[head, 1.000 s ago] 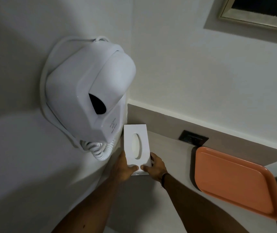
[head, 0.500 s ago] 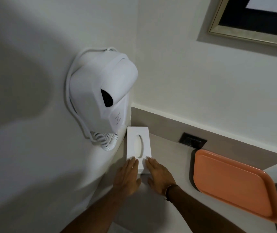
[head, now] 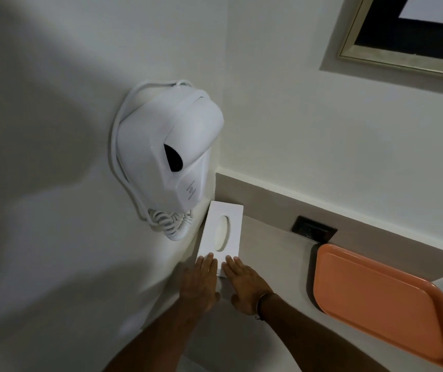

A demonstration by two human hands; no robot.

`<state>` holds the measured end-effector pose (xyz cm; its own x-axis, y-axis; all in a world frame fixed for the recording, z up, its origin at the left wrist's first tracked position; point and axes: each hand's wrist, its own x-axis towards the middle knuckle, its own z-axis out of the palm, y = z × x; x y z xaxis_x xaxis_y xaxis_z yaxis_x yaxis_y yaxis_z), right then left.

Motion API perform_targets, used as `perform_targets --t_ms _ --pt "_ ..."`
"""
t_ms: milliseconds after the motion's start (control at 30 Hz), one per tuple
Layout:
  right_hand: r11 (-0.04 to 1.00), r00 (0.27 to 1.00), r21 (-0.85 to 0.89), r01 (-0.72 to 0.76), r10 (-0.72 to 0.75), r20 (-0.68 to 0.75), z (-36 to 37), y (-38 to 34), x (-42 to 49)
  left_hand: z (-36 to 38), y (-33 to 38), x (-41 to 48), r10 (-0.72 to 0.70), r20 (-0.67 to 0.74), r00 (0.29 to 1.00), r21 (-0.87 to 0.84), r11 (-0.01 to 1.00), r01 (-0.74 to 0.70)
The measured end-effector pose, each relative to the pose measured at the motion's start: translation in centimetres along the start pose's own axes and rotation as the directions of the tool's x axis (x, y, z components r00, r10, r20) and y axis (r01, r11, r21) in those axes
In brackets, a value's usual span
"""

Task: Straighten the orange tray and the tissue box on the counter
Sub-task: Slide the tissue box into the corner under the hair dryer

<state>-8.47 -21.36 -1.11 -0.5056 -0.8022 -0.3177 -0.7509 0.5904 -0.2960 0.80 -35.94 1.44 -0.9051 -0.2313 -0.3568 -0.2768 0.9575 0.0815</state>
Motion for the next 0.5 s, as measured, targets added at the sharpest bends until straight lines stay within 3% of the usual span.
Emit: perform_targets --t_ms 233,500 --pt "0.999 0.998 -0.022 0.049 -0.048 0.043 -0.5 -1.6 2.6 -0.2 -3.3 1.5 0.032 -0.018 0.999 0.069 0.997 -0.031" --pt "0.996 0.997 -0.06 0.069 -0.066 0.051 -0.5 -1.9 4.5 0.2 -6.9 2.1 0.162 -0.038 0.986 0.104 0.982 -0.158"
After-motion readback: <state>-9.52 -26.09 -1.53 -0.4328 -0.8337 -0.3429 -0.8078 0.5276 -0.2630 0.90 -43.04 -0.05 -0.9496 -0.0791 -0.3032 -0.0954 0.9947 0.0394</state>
